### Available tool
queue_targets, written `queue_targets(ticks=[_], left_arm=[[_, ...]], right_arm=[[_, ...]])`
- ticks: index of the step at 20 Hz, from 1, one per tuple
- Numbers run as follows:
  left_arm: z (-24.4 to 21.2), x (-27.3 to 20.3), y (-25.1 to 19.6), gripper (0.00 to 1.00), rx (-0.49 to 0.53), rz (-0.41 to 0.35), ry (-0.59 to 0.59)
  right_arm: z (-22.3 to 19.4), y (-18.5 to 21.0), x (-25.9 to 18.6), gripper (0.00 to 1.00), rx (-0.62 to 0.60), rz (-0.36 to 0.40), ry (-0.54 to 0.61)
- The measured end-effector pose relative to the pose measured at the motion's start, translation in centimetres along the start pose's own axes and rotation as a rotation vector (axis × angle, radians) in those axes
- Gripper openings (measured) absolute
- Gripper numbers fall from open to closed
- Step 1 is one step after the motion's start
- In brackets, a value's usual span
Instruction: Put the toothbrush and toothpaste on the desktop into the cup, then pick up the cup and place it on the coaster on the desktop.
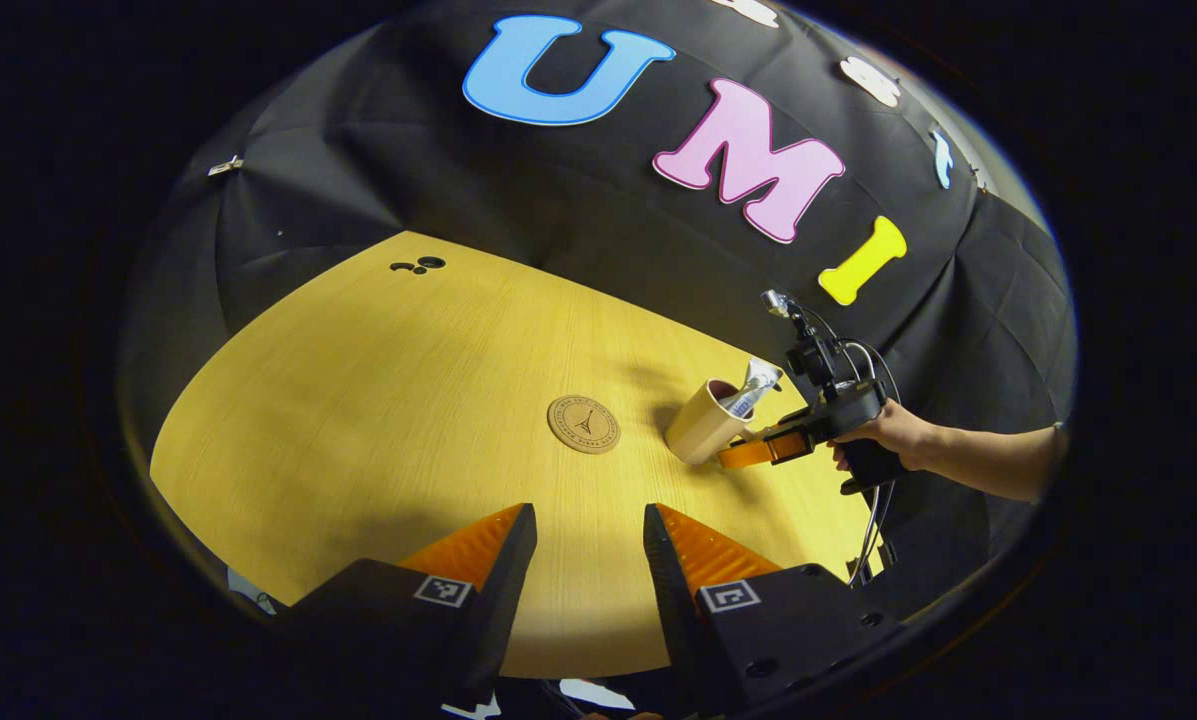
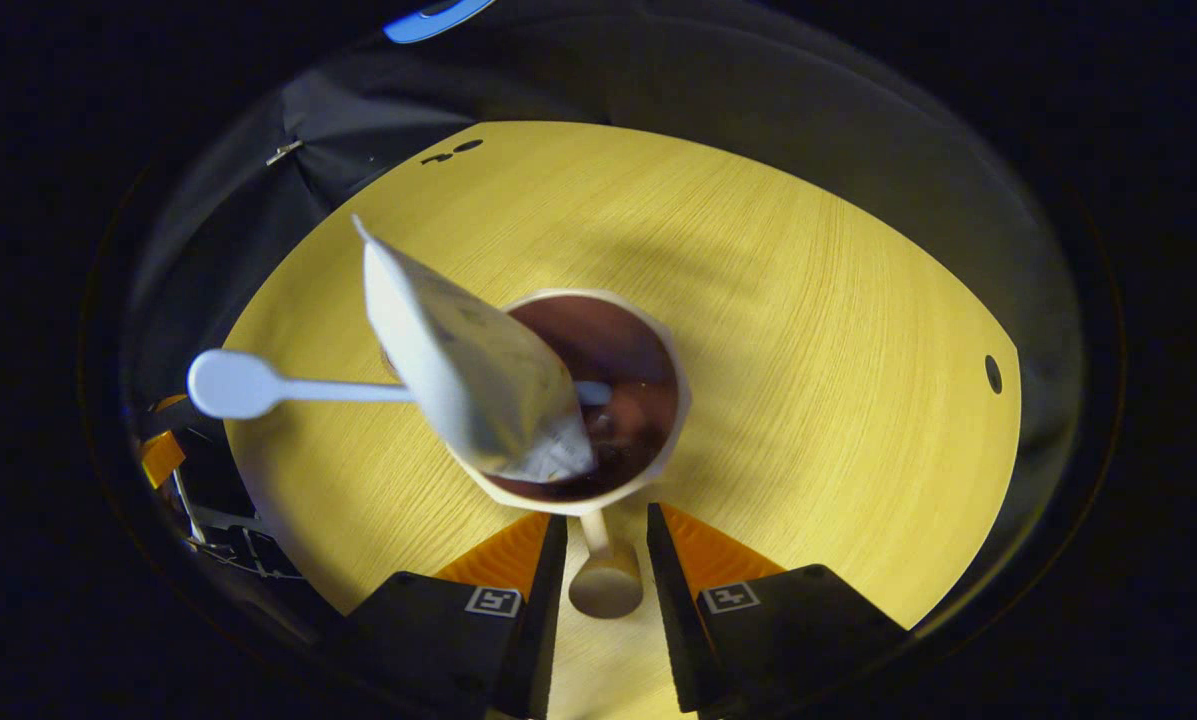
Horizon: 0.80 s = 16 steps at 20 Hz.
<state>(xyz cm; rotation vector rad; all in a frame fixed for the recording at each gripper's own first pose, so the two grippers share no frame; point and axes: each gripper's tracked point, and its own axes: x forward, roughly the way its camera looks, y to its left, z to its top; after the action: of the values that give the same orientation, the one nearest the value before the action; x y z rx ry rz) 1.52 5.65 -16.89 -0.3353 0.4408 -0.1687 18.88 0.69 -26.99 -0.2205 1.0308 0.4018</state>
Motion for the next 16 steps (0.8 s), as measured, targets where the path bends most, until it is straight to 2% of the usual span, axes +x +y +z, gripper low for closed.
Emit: queue_targets(ticks=[3, 4, 5, 6, 7, 12, 13, 14, 16], left_arm=[[0.2, 0.4, 1.0, 0.68, -0.017, 0.009, 0.005], [0.4, 0.5, 1.2, 0.68, -0.024, 0.010, 0.004], [0.2, 0.6, 1.5, 0.68, -0.031, 0.012, 0.006], [0.2, 0.7, 1.7, 0.68, -0.038, 0.014, 0.008], [0.1, 0.8, 1.9, 0.68, -0.044, 0.015, 0.009], [0.4, 1.4, 2.5, 0.68, -0.058, 0.014, 0.014], [0.4, 1.5, 2.6, 0.68, -0.060, 0.012, 0.013], [0.7, 1.5, 2.5, 0.68, -0.060, 0.009, 0.011], [0.8, 1.6, 2.5, 0.68, -0.055, 0.004, 0.008]], right_arm=[[0.3, 0.1, 0.7, 0.49, 0.010, 0.014, 0.023], [0.4, 0.1, 0.6, 0.41, 0.013, 0.017, 0.032], [0.3, 0.1, 0.7, 0.50, 0.018, 0.020, 0.043], [0.4, 0.3, 0.7, 0.49, 0.025, 0.026, 0.050], [0.4, 0.3, 0.6, 0.41, 0.029, 0.029, 0.055], [0.3, -0.1, 0.8, 0.35, -0.014, -0.009, 0.060], [0.4, -0.3, 0.6, 0.26, -0.031, -0.022, 0.060], [0.5, -0.3, 0.9, 0.31, -0.029, -0.026, 0.063], [0.5, -0.4, 0.7, 0.30, -0.033, -0.029, 0.055]])
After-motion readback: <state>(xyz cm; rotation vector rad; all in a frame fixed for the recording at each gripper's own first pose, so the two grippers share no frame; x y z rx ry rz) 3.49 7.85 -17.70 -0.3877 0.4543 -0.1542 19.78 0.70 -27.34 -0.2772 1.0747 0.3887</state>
